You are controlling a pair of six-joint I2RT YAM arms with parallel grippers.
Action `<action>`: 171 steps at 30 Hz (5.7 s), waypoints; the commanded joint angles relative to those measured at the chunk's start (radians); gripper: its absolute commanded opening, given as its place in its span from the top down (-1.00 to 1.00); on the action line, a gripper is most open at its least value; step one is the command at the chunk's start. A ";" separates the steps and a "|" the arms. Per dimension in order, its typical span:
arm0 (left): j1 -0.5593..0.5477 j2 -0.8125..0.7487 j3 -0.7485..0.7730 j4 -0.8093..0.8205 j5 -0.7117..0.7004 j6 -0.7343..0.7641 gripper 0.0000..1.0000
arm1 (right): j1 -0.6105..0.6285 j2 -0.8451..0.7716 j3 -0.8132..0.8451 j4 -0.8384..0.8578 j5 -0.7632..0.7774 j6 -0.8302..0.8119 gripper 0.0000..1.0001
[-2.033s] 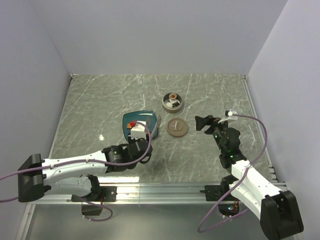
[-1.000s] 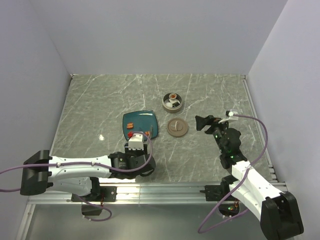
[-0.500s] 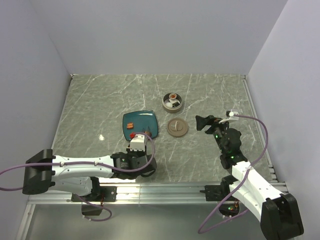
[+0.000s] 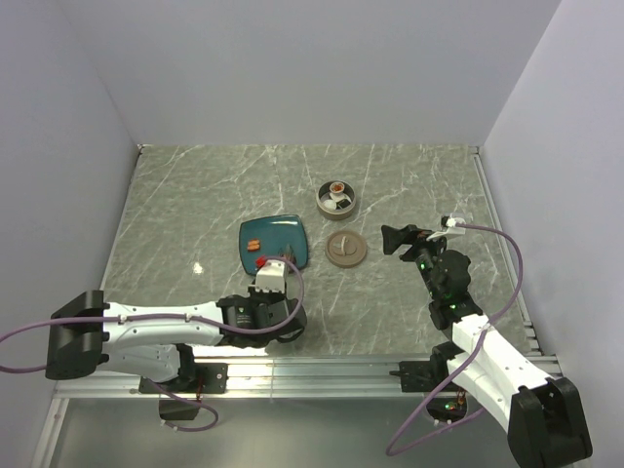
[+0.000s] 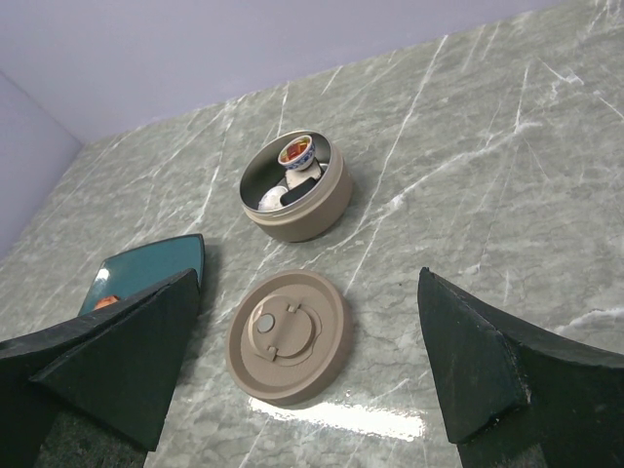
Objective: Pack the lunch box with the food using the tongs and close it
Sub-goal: Pick up the food using the clamp, then place the food into the lunch box
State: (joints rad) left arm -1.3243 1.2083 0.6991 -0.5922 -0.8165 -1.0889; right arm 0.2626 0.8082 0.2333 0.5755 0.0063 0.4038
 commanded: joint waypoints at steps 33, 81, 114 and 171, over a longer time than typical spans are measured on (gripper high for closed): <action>0.405 0.436 0.502 0.583 0.364 0.758 0.44 | -0.008 0.032 0.004 0.040 -0.002 -0.006 -0.99; 0.405 0.398 0.482 0.583 0.278 0.736 0.02 | -0.010 0.048 0.012 0.043 -0.003 -0.008 -0.99; 0.404 0.524 0.533 0.511 0.347 0.716 0.19 | -0.010 0.039 0.009 0.038 -0.003 -0.008 -0.99; 0.405 0.566 0.603 0.525 0.335 0.755 0.03 | -0.010 0.054 0.018 0.034 -0.003 -0.010 -0.99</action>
State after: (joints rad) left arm -0.9142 1.7943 1.2625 -0.0952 -0.4683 -0.3500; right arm 0.2607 0.8577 0.2333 0.5819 0.0063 0.4030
